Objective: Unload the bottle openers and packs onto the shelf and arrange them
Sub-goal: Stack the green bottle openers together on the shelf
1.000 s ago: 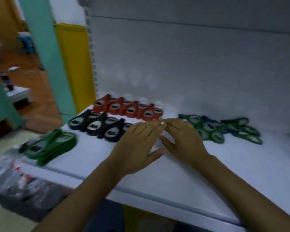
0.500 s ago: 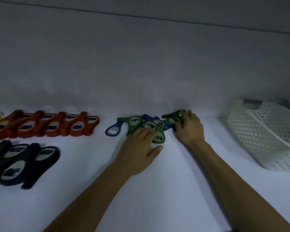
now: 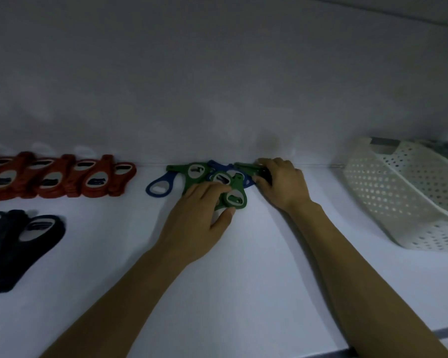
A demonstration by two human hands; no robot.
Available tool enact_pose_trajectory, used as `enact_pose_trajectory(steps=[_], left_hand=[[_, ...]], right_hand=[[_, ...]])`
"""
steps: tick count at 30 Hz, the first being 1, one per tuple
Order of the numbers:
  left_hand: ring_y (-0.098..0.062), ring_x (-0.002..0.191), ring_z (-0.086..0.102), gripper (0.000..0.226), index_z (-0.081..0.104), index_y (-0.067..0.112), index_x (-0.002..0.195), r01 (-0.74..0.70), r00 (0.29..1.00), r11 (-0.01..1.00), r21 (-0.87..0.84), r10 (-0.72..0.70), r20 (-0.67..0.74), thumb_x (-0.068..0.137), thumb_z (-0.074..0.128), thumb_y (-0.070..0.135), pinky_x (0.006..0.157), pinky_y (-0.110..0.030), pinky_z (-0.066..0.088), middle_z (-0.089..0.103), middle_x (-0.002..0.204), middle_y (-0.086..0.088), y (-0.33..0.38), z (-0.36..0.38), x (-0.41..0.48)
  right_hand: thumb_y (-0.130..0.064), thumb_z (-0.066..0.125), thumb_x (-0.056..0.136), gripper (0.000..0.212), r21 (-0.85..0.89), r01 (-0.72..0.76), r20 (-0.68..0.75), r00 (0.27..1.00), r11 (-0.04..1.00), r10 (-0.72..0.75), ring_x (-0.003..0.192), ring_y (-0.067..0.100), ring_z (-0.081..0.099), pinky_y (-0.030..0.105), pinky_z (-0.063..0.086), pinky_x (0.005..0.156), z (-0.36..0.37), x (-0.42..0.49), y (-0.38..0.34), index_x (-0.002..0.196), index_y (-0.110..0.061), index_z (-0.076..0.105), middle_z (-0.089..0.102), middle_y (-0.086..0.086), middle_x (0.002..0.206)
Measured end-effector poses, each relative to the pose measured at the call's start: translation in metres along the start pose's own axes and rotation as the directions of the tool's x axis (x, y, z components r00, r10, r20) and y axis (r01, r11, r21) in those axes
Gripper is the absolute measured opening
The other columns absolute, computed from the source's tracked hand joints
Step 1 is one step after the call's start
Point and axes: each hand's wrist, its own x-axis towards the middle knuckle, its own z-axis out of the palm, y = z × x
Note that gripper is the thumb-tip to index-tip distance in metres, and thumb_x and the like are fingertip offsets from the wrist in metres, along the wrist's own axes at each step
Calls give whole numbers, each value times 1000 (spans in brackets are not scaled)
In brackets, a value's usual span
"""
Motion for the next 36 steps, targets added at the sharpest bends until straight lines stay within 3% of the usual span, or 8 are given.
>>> enact_pose_trajectory(steps=[8,15,18,21,25,30,33,36], left_hand=[[-6,100,52,34,52,21,124,88,996,991,-98,-88,1,92,55,29,86,-30,51,56,116,6,-2,0,-2],[-4,96,56,33,53,22,124,158,985,960,-231,-168,-24,91,56,26,85,-23,51,59,110,7,-7,0,-1],[4,94,56,35,51,24,126,190,975,935,-301,-214,-50,92,57,21,84,-12,48,58,107,15,-8,-1,2],[1,93,61,36,54,21,127,239,960,885,-400,-278,-41,91,57,28,85,-21,51,65,107,12,-9,-3,6],[-15,94,67,25,60,34,111,264,945,726,-635,-328,18,93,56,18,82,-37,55,71,99,4,-10,-7,8],[-9,58,66,26,65,23,96,369,865,526,-766,-496,76,100,39,29,47,-17,49,72,71,7,-6,-8,11],[-14,58,66,28,63,30,94,334,913,624,-707,-400,78,88,49,53,47,-19,48,72,75,0,-9,-5,10],[-6,71,67,13,62,34,96,302,909,642,-704,-417,10,94,55,23,53,-17,50,71,85,5,-13,-5,11]], right_hand=[[-14,49,90,16,-291,26,-71,996,956,-49,71,23,47,29,28,62,-7,-4,-9,100,-12,61,66,7,89],[-12,47,97,16,136,-29,-191,980,990,55,68,22,55,30,40,57,-15,-16,-25,100,-8,62,65,6,82],[-9,51,97,13,811,-136,-48,953,569,298,62,14,63,27,52,55,-26,-23,-53,89,-10,62,66,6,72],[-2,53,94,13,963,-179,131,964,200,231,52,5,61,17,49,50,-34,-29,-77,85,-5,62,66,0,61],[1,57,91,10,975,-183,177,982,127,59,59,12,67,21,53,54,-32,-36,-96,87,-2,66,72,1,68],[-2,60,90,13,963,-173,146,979,207,140,68,25,66,39,57,70,-26,-38,-102,81,-8,69,72,12,78],[-4,59,91,17,953,-211,172,967,218,187,70,30,65,45,56,73,-25,-38,-98,79,-10,68,71,14,77],[-6,58,93,17,962,-216,183,964,165,194,67,22,68,31,56,60,-25,-39,-99,80,-12,69,72,6,74]])
